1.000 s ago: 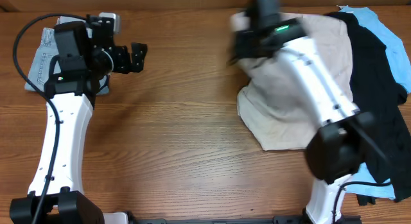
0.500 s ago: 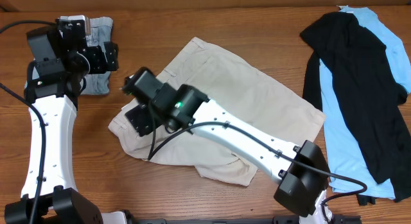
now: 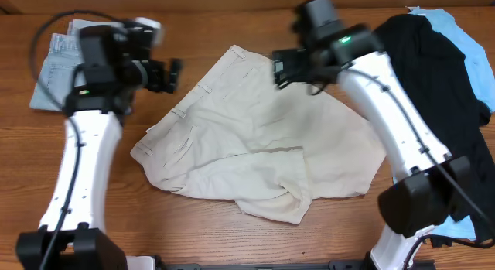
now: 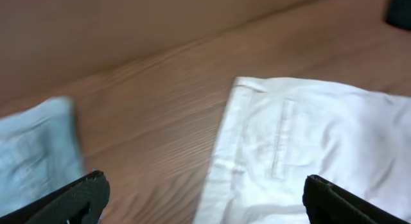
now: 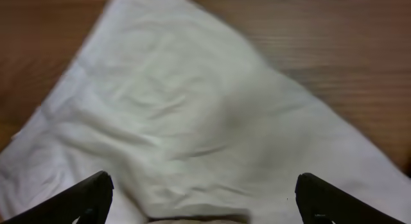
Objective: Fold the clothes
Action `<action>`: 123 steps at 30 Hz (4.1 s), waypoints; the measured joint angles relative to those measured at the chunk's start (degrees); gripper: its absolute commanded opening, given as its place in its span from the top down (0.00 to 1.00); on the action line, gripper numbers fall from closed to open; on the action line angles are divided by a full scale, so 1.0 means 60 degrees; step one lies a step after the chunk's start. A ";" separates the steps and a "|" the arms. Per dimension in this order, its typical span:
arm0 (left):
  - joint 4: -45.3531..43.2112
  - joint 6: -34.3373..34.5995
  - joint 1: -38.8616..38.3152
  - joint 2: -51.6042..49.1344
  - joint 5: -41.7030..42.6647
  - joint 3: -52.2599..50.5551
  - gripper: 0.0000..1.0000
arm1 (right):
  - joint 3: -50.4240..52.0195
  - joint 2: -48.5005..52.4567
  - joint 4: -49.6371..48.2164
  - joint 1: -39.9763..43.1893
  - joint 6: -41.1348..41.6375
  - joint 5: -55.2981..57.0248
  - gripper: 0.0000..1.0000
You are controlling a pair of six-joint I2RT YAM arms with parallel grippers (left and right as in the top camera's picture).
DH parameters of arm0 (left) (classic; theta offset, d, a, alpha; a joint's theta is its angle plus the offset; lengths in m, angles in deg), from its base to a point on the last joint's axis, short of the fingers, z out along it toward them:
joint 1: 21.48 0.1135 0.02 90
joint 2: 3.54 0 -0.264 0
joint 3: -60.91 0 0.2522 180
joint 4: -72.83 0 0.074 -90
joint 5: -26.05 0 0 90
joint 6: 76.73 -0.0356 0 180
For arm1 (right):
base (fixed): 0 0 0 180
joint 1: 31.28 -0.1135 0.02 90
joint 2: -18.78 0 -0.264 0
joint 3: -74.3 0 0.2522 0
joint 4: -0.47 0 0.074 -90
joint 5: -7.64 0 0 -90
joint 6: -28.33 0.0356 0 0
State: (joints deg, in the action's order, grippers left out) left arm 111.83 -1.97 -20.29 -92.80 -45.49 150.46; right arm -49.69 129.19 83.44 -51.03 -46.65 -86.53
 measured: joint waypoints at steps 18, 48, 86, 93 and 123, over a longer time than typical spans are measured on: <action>0.0583 -0.1220 -0.1435 -0.4430 -0.1035 0.3832 0.00 | 0.2506 0.0914 -0.0517 0.2095 -0.0011 0.0007 0.05; 0.2095 -0.0681 -0.1956 -0.7847 -0.2357 0.5348 0.00 | 0.2506 0.0914 -0.0874 0.2098 -0.0015 0.0095 0.05; 1.0564 0.2932 0.0973 -0.9318 -0.2936 1.1774 0.00 | 0.2820 0.0984 -0.2430 0.1734 -0.2044 -0.2255 0.08; 1.1693 0.2801 0.0973 -0.9198 -0.2448 1.4819 0.00 | 0.2820 0.0984 -0.2313 -0.0339 -0.1810 -0.1963 0.08; 1.1508 0.2794 0.0925 -0.9198 -0.2244 1.5019 0.00 | 0.2739 0.1967 -0.2765 -0.1381 0.1395 -0.1497 0.16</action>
State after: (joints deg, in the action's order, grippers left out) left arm 180.87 14.79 -14.74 -147.98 -58.96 240.57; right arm -33.26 141.00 66.85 -59.31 -38.27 -95.51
